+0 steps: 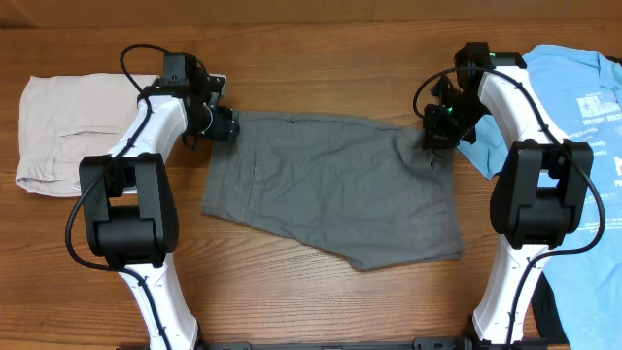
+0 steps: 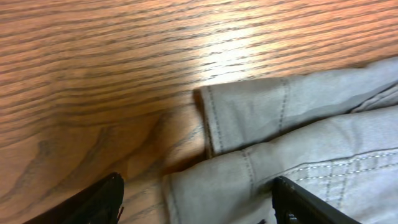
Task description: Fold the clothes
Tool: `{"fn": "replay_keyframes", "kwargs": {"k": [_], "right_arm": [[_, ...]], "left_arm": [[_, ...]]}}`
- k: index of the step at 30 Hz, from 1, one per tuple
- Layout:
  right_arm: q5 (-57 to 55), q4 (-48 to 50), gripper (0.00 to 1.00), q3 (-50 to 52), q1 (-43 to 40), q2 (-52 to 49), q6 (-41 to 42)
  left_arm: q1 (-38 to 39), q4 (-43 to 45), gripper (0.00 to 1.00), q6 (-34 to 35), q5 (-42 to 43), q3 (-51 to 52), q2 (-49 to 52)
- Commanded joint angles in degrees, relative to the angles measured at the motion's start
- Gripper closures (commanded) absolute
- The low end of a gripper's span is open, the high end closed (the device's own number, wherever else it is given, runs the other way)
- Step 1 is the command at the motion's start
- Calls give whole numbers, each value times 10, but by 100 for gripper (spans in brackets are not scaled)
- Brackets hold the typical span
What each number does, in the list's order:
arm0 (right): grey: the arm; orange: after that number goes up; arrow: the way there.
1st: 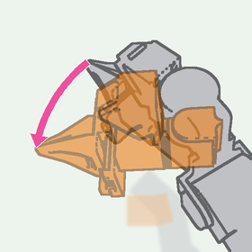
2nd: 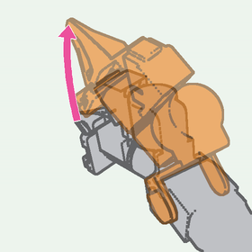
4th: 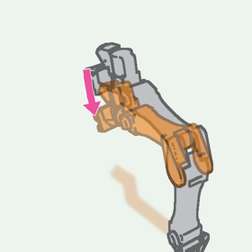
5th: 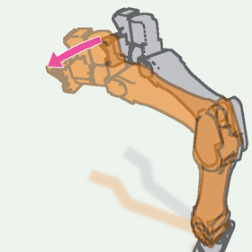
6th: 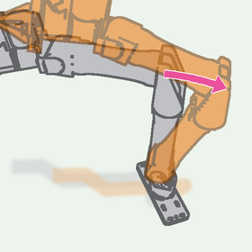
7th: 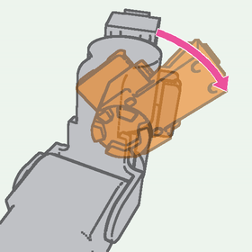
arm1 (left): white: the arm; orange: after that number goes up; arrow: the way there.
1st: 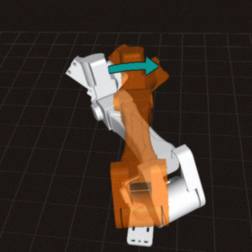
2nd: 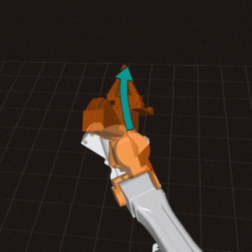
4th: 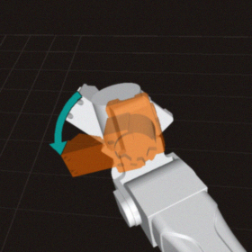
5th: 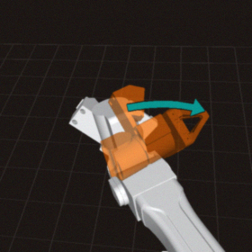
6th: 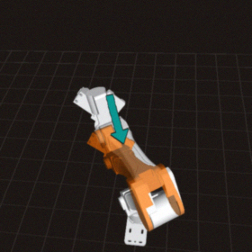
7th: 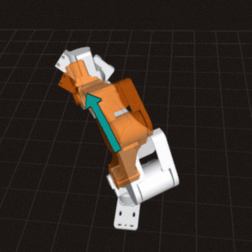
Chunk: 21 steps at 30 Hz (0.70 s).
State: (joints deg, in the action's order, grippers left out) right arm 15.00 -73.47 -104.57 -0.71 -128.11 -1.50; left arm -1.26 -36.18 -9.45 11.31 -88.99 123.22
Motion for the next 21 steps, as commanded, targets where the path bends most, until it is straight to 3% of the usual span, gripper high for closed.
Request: {"fn": "replay_keyframes", "kwargs": {"k": [1,7,12,18,21], "right_arm": [[1,3,92,-11,1,-5,2],[1,8,92,-7,1,-5,2],[1,10,91,-7,1,-5,2],[1,10,91,-7,1,-5,2],[1,10,92,-7,1,-5,2]], "left_arm": [[-5,2,21,-9,25,-12,9],[-5,-4,23,-9,33,-12,28],[-5,-4,42,-9,33,-12,26],[-7,-16,49,-8,31,-19,25],[-7,-24,59,-8,31,-28,24]]}}
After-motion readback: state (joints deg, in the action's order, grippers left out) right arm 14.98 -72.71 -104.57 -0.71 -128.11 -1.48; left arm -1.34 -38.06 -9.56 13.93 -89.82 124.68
